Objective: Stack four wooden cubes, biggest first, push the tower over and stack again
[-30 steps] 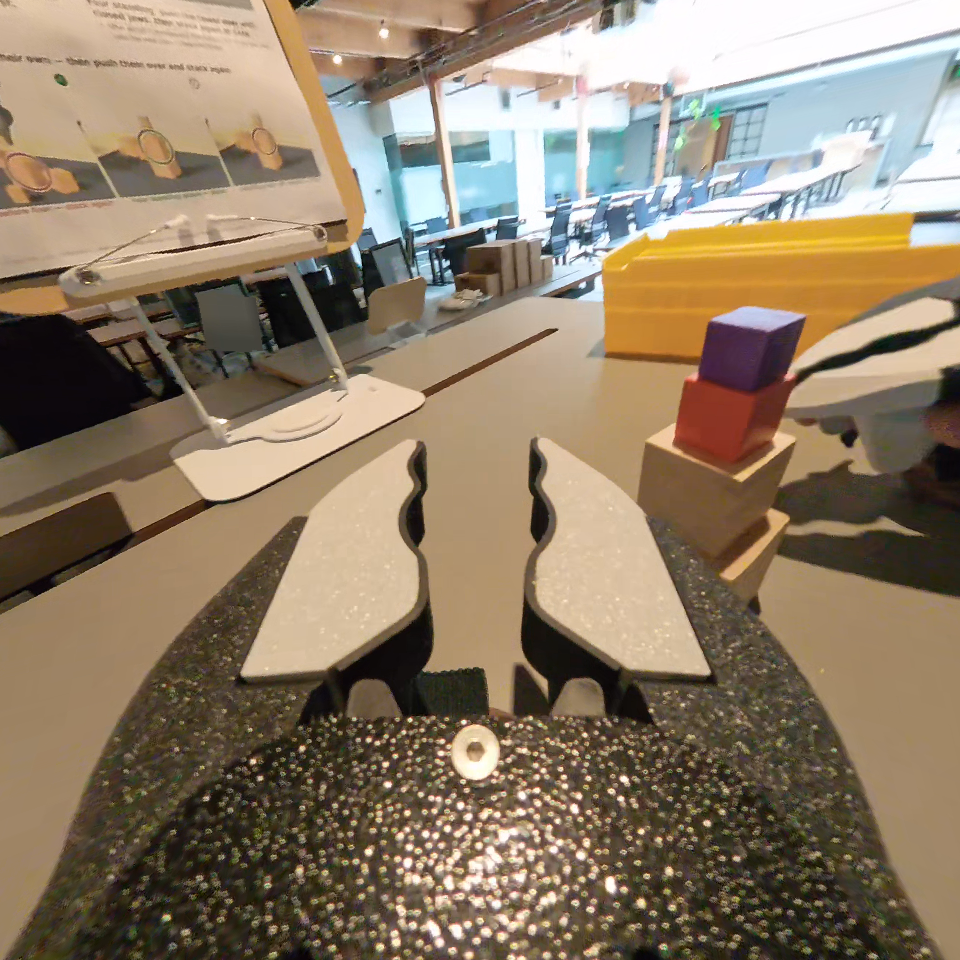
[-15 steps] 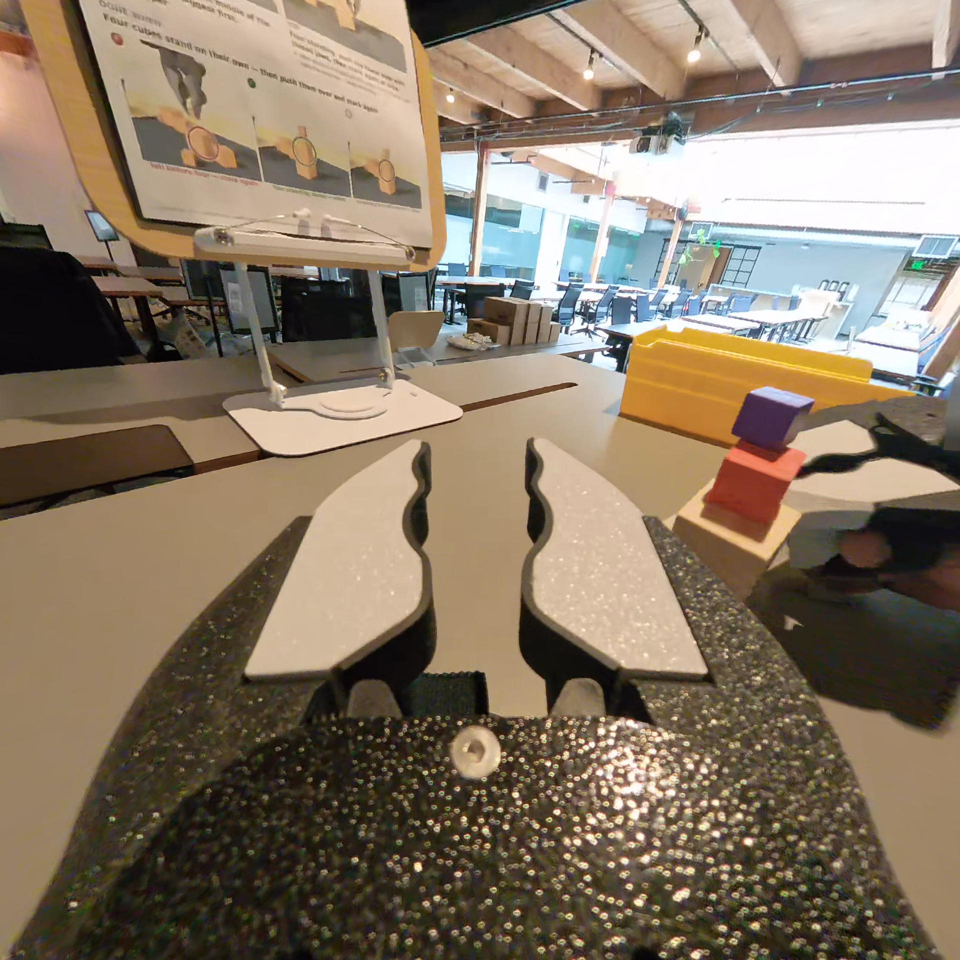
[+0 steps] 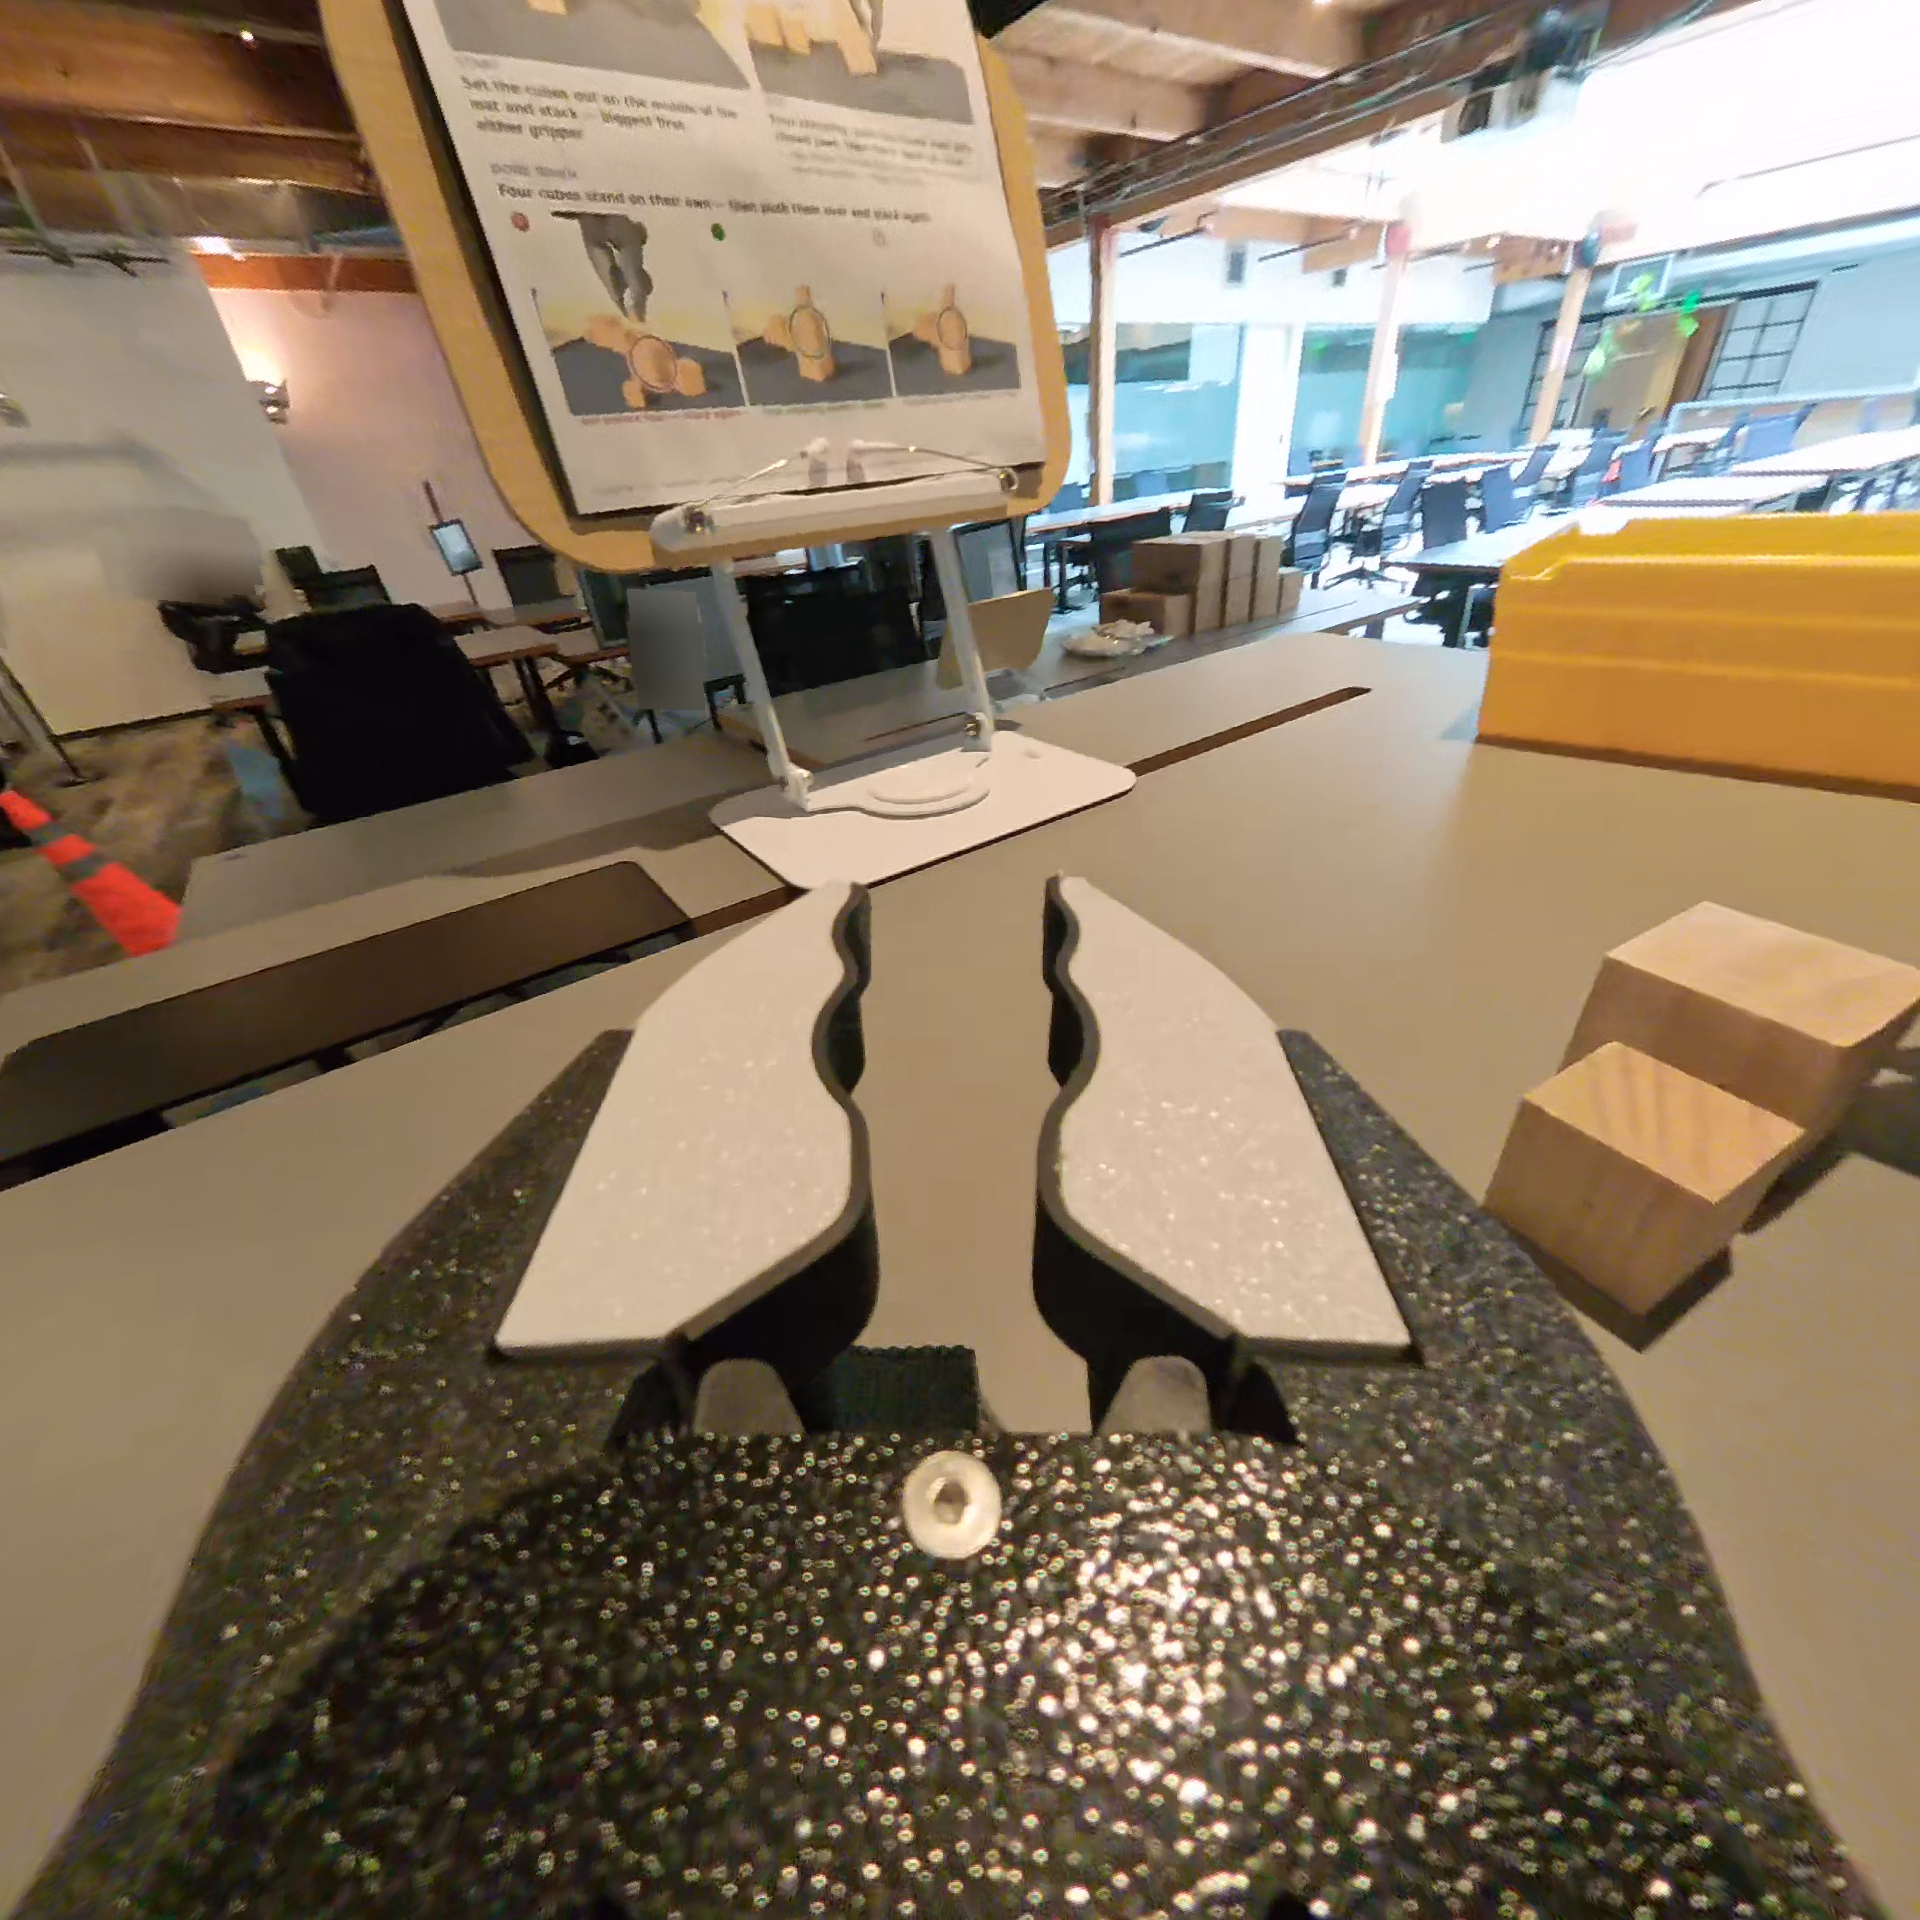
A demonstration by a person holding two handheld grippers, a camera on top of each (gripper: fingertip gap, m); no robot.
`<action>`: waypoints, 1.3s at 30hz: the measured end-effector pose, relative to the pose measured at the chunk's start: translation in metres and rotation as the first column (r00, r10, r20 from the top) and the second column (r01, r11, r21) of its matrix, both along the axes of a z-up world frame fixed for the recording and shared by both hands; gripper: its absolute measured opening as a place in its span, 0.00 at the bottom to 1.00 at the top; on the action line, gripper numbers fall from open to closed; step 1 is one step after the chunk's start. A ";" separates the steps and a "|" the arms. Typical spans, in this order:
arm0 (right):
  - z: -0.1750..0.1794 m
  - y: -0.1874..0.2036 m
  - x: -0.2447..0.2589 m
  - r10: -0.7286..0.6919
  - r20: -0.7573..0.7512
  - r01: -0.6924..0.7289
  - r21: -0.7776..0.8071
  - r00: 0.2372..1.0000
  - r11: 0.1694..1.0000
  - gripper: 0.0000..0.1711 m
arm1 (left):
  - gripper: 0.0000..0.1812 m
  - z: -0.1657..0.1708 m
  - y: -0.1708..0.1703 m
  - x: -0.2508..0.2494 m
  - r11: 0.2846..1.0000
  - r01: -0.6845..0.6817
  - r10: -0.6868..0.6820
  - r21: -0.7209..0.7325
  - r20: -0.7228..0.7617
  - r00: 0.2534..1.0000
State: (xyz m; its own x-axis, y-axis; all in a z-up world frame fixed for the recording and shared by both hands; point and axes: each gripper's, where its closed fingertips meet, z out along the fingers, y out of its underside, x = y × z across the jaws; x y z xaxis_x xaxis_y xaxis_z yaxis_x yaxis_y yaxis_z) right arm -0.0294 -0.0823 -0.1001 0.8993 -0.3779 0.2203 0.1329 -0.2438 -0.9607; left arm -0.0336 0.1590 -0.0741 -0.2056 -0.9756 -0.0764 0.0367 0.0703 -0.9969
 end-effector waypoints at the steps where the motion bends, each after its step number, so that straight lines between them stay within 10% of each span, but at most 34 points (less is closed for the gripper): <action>1: 0.001 -0.002 -0.001 -0.005 0.002 0.005 0.007 1.000 1.000 0.00 | 0.17 0.000 -0.003 -0.001 1.000 0.022 -0.022 0.005 0.004 1.000; 17: 0.005 -0.002 -0.017 -0.016 0.055 0.015 0.023 0.998 1.000 0.00 | 0.30 -0.071 -0.127 -0.054 0.719 0.663 -0.529 0.207 -0.455 0.716; 39: 0.010 -0.004 0.014 0.106 0.032 -0.107 0.033 0.994 0.994 0.00 | 0.24 -0.088 -0.154 -0.038 0.646 0.736 -0.541 0.205 -0.557 0.630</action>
State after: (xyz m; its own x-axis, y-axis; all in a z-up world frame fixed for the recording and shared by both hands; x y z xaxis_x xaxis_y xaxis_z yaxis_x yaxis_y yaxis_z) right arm -0.0157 -0.0868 -0.0902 0.9279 -0.2879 0.2368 0.1858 -0.1934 -0.9634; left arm -0.0716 0.0052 -0.1624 -0.8662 -0.4777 -0.1466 -0.1733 0.5624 -0.8085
